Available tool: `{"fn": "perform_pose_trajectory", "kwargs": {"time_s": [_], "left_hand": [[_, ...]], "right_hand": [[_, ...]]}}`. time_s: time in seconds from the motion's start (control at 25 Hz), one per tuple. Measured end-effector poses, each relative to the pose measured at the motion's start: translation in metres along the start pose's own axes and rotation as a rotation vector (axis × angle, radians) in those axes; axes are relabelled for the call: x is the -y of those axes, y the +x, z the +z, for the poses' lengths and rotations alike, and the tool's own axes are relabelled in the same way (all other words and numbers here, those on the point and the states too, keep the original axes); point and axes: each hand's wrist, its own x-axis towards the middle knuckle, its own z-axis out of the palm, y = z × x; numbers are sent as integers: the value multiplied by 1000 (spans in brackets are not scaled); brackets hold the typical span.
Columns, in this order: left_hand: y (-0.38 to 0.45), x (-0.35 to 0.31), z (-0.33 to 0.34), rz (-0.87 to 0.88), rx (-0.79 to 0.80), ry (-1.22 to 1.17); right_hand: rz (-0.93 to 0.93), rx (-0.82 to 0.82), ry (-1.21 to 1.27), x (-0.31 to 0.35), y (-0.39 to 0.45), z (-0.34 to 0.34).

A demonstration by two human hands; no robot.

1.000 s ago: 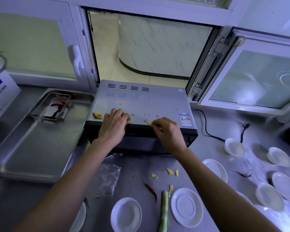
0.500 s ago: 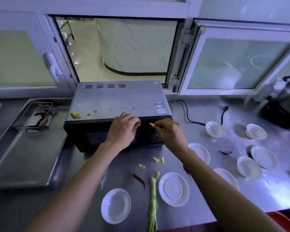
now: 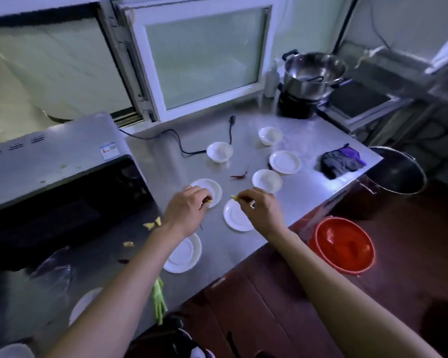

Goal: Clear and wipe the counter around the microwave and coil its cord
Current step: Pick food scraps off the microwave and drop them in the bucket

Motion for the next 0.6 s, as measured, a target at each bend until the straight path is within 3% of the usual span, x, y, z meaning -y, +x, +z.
{"fn": "perform_pose_trajectory", "kwargs": {"time_s": [0.32, 0.6], "left_hand": [[47, -146, 99, 180, 183, -38], [89, -226, 176, 313, 341, -89]], "right_hand": [[216, -136, -115, -116, -87, -118], [422, -232, -178, -195, -123, -168]]}}
